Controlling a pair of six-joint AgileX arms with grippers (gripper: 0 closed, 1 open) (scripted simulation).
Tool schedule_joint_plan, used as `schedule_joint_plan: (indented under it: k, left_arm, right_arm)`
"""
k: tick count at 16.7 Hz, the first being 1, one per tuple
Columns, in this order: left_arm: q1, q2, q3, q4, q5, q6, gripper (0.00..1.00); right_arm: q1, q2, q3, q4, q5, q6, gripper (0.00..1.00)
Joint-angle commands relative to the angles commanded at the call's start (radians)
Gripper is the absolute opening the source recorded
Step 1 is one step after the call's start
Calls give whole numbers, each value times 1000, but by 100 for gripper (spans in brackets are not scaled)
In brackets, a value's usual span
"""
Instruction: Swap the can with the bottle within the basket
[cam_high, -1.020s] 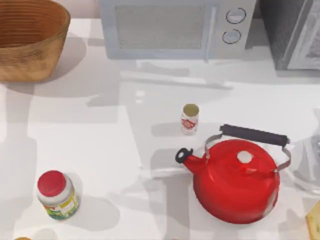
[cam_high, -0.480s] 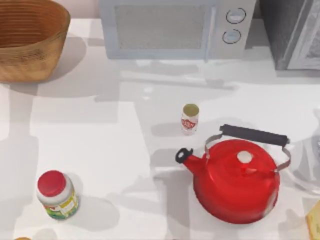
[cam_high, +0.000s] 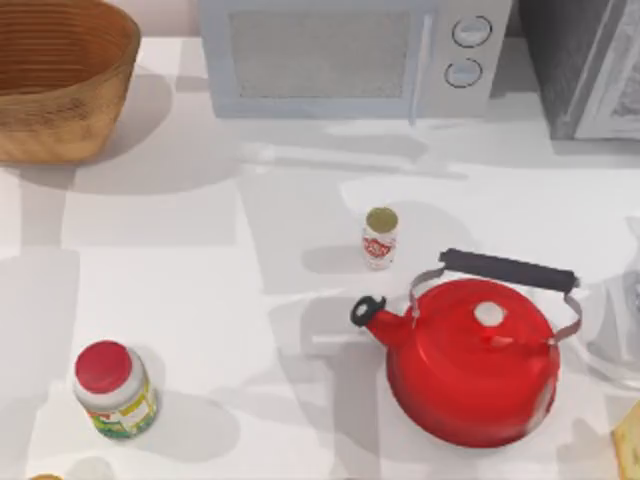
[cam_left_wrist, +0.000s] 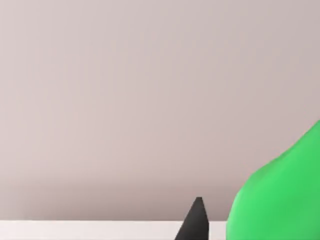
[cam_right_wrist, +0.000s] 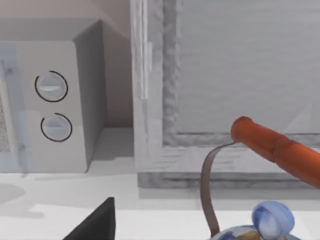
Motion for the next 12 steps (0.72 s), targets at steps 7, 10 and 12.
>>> schedule_joint_plan:
  k: [7, 10, 12]
  left_arm:
    - [-7, 68, 21, 47, -3, -2, 0]
    - [-7, 68, 21, 47, -3, -2, 15]
    - [-7, 68, 21, 47, -3, -2, 30]
  right_arm:
    - [0, 0, 0, 0, 0, 0, 100]
    - [0, 0, 0, 0, 0, 0, 100]
    - [0, 0, 0, 0, 0, 0, 100]
